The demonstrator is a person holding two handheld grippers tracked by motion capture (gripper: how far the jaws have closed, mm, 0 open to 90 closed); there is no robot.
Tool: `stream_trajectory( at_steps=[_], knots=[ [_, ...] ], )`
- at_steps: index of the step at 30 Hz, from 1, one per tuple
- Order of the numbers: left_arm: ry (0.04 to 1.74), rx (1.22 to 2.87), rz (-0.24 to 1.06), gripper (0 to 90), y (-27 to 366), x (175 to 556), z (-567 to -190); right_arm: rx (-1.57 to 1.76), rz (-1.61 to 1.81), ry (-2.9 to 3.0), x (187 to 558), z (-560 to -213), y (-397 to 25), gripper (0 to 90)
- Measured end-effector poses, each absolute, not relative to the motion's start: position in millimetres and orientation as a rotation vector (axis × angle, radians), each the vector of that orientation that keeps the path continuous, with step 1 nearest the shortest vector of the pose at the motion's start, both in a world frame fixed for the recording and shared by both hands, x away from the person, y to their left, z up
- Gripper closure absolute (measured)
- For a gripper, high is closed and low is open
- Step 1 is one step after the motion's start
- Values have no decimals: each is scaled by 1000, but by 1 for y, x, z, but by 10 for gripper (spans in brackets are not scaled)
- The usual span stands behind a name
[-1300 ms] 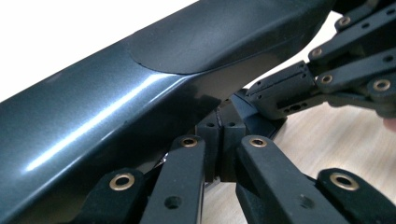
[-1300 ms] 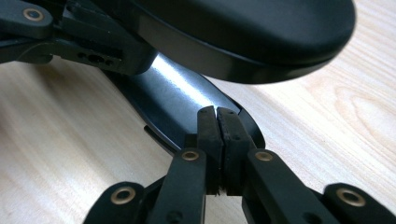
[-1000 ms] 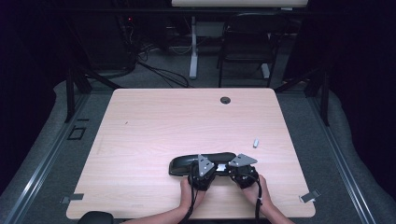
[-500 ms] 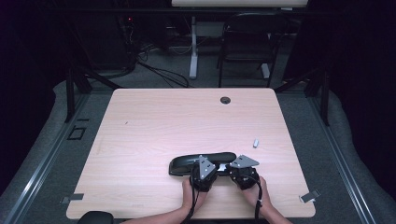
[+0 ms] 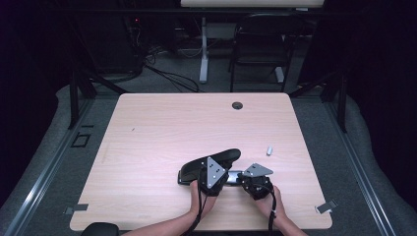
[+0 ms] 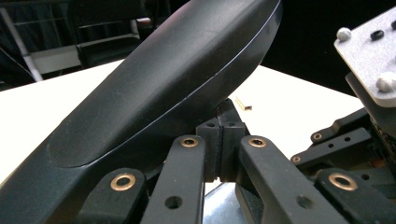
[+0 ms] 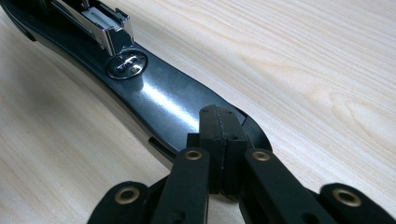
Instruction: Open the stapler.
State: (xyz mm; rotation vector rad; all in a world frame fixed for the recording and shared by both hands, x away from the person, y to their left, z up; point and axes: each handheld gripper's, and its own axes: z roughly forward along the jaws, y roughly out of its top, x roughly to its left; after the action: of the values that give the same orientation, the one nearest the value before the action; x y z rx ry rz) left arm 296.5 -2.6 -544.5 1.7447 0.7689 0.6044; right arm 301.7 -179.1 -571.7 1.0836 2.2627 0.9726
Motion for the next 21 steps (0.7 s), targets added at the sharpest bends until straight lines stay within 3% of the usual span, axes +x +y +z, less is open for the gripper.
stream_trajectory(
  at_steps=[21],
  knots=[
    [793, 1742, 573, 900, 6, 297, -532, 1079, 903, 2326, 307, -565, -175, 900]
  ],
)
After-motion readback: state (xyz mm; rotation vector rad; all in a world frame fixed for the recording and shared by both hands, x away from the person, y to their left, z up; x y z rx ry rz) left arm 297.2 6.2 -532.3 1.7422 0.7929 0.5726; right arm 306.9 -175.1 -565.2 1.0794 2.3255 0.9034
